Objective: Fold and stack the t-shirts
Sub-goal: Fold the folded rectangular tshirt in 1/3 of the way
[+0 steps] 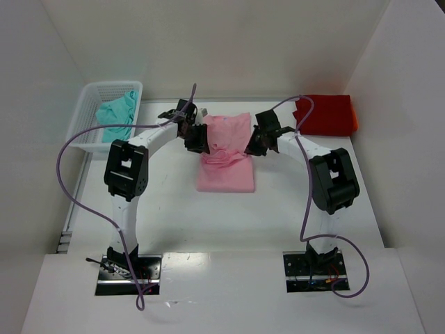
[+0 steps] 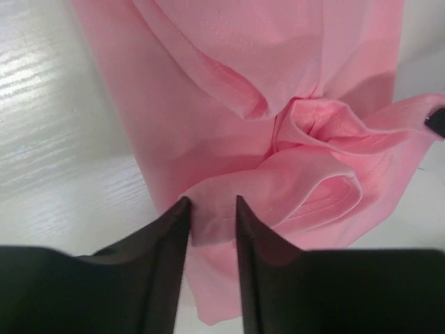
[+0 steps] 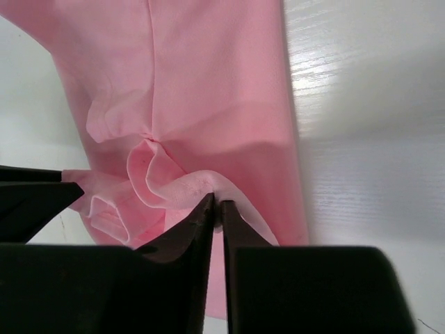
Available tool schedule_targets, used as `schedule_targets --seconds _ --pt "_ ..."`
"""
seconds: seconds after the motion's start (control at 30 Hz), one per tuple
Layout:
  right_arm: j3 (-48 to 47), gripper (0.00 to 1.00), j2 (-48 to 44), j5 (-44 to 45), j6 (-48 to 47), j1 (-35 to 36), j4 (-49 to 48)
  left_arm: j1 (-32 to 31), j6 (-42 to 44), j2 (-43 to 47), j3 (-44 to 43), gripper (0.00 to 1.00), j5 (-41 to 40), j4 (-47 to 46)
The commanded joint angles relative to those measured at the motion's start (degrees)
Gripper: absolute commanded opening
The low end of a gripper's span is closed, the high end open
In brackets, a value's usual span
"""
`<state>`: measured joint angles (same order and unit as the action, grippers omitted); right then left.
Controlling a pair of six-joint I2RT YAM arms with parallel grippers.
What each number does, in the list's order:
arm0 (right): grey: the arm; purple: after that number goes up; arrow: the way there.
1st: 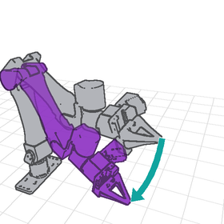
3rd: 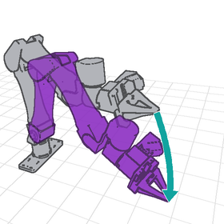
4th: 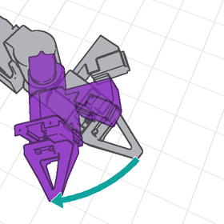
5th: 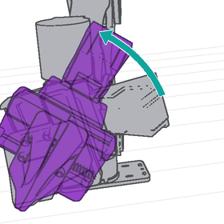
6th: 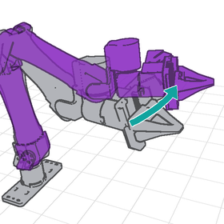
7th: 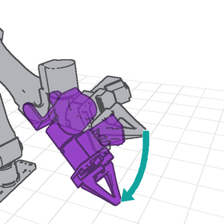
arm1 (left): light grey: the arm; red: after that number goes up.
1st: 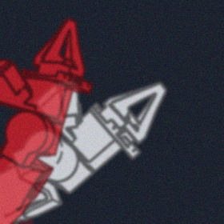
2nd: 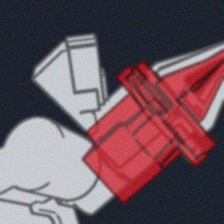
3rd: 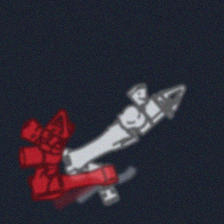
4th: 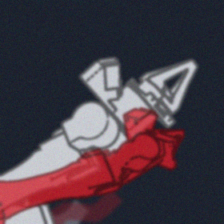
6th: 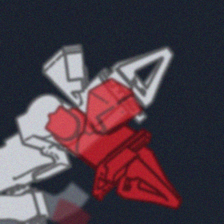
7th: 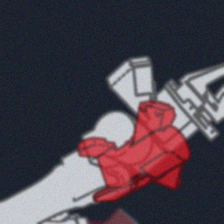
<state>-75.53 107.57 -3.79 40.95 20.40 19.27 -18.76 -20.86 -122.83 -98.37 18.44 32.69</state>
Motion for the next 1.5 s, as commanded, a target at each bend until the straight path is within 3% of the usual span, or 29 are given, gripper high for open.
schedule_targets --seconds 0.0,0.07,0.1,0.17,0.2,0.4,0.53,0.57,0.63,0.67,0.8,0.93,1.47 --pt "-2.5 0.19 0.7 1.5 -1.4 -0.5 -3.4 0.3 2.2 -1.0 -3.3 0.43 2.0 -1.8" --pt "-2.5 0.35 -0.4 2.0 -2.1 -0.5 -4.0 1.0 2.2 -1.0 -4.0 0.48 2.0 -1.8" --pt "-2.5 0.47 -1.0 2.6 -2.1 -0.5 -4.0 1.6 2.8 -0.3 -4.0 0.55 2.0 -1.8" --pt "-1.8 0.58 -3.1 2.6 -2.1 -1.0 -5.3 2.2 2.8 1.7 -4.0 0.61 2.0 -1.8" --pt "-1.0 0.68 -3.9 3.2 -2.1 -1.0 -5.8 3.0 3.3 2.5 -4.0 0.67 2.0 -1.8" --pt "1.4 0.71 -12.0 -0.1 -2.2 -2.8 -8.3 4.2 4.8 12.1 1.4 0.90 3.4 -3.1" --pt "7.2 0.52 -16.8 -5.2 -2.9 -2.8 -11.5 4.7 4.8 20.3 7.8 0.95 7.2 -5.8" --pt "8.6 0.40 -17.5 -6.3 -2.9 -2.8 -12.4 4.7 4.0 21.4 10.9 0.96 9.8 -7.4" --pt "12.6 0.30 -18.8 -11.9 -2.9 -2.8 -16.3 4.2 3.0 23.7 14.2 0.96 12.3 -9.3" --pt "13.6 0.20 -18.8 -14.5 -2.9 -2.8 -17.6 4.2 3.0 23.7 15.8 0.96 13.5 -11.2" --pt "12.8 0.08 -15.3 -18.4 -6.0 1.3 -19.9 2.0 0.5 23.7 20.0 0.95 15.2 -13.9" --pt "10.0 0.08 -10.4 -19.0 -7.3 6.0 -22.2 2.0 -2.1 23.2 21.9 0.92 15.2 -16.7" --pt "0.0 0.08 9.4 -21.9 -6.1 6.1 -27.4 2.5 -2.6 24.3 22.6 0.93 12.8 -12.7"
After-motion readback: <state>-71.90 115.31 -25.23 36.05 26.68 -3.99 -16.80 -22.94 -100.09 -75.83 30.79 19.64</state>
